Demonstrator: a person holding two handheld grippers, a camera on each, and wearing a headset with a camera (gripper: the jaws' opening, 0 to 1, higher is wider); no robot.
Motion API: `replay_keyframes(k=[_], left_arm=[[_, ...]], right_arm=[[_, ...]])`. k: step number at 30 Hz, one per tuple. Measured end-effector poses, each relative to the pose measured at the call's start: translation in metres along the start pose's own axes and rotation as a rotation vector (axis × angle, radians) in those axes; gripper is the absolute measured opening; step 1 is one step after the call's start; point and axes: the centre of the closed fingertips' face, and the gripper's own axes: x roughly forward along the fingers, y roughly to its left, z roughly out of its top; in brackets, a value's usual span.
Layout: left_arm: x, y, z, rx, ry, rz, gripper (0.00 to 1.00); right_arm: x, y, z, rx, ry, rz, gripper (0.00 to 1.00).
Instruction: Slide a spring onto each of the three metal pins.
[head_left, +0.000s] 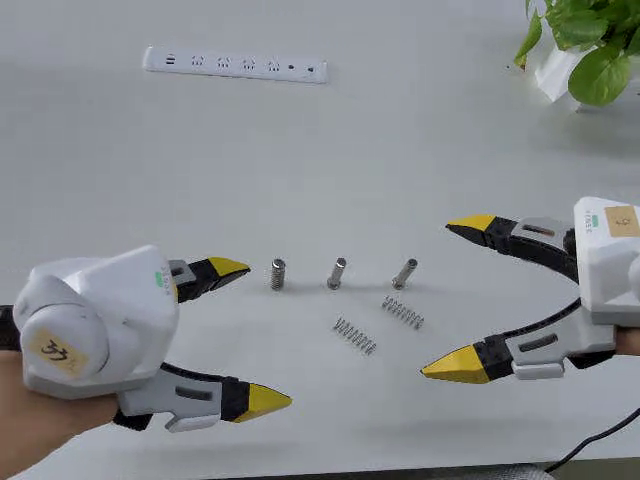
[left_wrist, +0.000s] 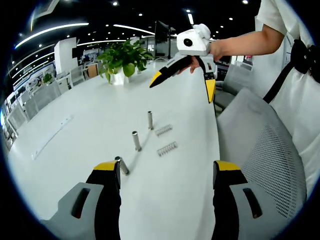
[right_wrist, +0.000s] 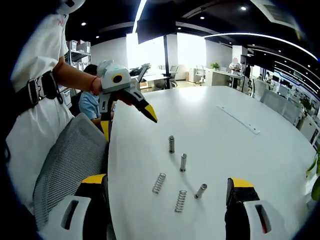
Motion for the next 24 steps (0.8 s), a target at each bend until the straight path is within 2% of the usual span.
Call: replay_keyframes(k=[3, 6, 7, 8, 9, 12, 14, 16, 19, 22, 24], left_arm=[[0.014, 0.000, 0.001, 0.023, 0.031, -0.019, 0.69], [0.031, -0.003, 0.003, 0.042, 0.043, -0.049, 0.64], [0.038, -0.002, -0.003, 0.060, 0.086, -0.051, 0.61], [0.043, -0.004, -0.003, 0.085, 0.091, -0.065, 0.59], [0.048, -0.005, -0.002, 0.087, 0.086, -0.071, 0.57], [0.067, -0.005, -0.007, 0.089, 0.108, -0.084, 0.51], [0.074, -0.005, -0.011, 0.104, 0.132, -0.089, 0.48], [0.081, -0.004, -0.016, 0.173, 0.178, -0.085, 0.46], [0.091, -0.007, -0.016, 0.176, 0.188, -0.097, 0.42], [0.097, -0.005, -0.027, 0.238, 0.261, -0.087, 0.36], [0.103, -0.008, -0.026, 0.225, 0.257, -0.093, 0.32]], right_arm=[[-0.005, -0.001, -0.006, 0.018, -0.006, -0.014, 0.98], [-0.009, -0.002, -0.011, 0.027, -0.009, -0.020, 0.98], [-0.010, -0.002, -0.014, 0.034, -0.009, -0.023, 0.98], [-0.011, -0.002, -0.016, 0.038, -0.008, -0.025, 0.98], [-0.012, -0.003, -0.018, 0.041, -0.005, -0.028, 0.97], [-0.014, -0.004, -0.023, 0.055, -0.009, -0.037, 0.96], [-0.015, -0.004, -0.024, 0.062, -0.014, -0.041, 0.96], [-0.016, -0.004, -0.027, 0.068, -0.015, -0.043, 0.96], [-0.018, -0.004, -0.031, 0.074, -0.012, -0.048, 0.95], [-0.020, -0.005, -0.034, 0.083, -0.014, -0.053, 0.94], [-0.021, -0.007, -0.035, 0.089, -0.019, -0.059, 0.94]])
